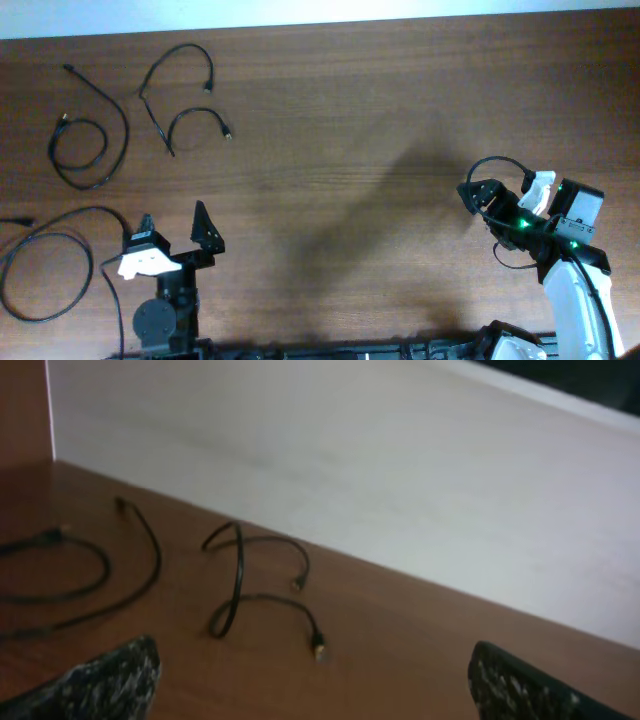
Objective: Untangle cables
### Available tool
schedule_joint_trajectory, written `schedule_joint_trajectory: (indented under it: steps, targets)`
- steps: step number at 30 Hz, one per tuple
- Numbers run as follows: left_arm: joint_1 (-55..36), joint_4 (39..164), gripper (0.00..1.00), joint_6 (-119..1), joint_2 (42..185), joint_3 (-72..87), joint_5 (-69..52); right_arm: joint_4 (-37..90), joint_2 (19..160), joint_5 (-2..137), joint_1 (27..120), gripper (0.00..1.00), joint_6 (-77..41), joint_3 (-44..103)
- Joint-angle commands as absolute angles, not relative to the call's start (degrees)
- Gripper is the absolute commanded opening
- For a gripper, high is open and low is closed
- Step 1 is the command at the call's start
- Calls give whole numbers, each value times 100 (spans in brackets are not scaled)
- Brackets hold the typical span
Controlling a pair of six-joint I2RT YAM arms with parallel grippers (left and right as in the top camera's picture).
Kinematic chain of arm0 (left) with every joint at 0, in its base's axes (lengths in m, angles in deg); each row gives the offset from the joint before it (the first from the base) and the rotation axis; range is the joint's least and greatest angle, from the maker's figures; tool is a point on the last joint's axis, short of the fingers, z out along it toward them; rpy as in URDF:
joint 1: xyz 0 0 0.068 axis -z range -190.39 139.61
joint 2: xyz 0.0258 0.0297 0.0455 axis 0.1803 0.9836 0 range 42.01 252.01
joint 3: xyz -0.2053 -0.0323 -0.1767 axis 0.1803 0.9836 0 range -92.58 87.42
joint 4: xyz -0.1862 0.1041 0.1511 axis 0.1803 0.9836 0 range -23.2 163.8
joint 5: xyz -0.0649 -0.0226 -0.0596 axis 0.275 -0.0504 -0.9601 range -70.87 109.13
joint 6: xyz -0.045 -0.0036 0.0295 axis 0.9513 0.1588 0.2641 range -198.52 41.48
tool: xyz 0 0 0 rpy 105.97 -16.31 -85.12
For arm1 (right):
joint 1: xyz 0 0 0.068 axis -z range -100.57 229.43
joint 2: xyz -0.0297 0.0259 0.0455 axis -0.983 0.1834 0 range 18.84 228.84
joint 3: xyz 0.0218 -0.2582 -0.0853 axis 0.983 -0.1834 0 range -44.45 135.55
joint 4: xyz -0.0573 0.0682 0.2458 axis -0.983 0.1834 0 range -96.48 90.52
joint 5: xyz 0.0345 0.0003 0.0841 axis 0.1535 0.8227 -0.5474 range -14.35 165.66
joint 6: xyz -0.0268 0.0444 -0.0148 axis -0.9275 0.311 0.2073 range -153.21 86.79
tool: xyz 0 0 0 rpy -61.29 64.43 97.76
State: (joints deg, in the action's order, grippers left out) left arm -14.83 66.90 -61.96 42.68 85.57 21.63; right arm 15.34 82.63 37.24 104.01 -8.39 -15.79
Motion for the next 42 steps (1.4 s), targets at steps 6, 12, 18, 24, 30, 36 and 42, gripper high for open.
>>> schedule_joint_trajectory:
  steps: [6, 12, 18, 24, 30, 36, 42]
  targets:
    - [-1451, 7050, 99, -6139, 4277, 8689, 3055, 1519, 8231, 3737, 10425, 99, -922, -1539]
    - [-1451, 7031, 99, -6142, 4279, 8689, 3079, 1517, 8231, 3737, 10425, 99, -922, -1539]
    - [-1451, 7153, 99, -8076, 4279, 8689, 2117, 1519, 8231, 3739, 10425, 99, -922, -1539]
    - [-1451, 7129, 99, -8592, 4290, 8689, 1566, 1517, 8231, 3737, 10425, 99, -922, -1539]
    - [-1451, 7129, 99, -8592, 4290, 8689, 1569, 1519, 8231, 3737, 10425, 99, -922, -1539]
    - [-1451, 7129, 99, -8592, 4290, 8689, 1569, 1519, 8231, 3737, 10425, 99, -922, -1539]
    - [-1451, 7129, 99, -8592, 4290, 8689, 1569, 1517, 8231, 3737, 10425, 99, -922, -1539]
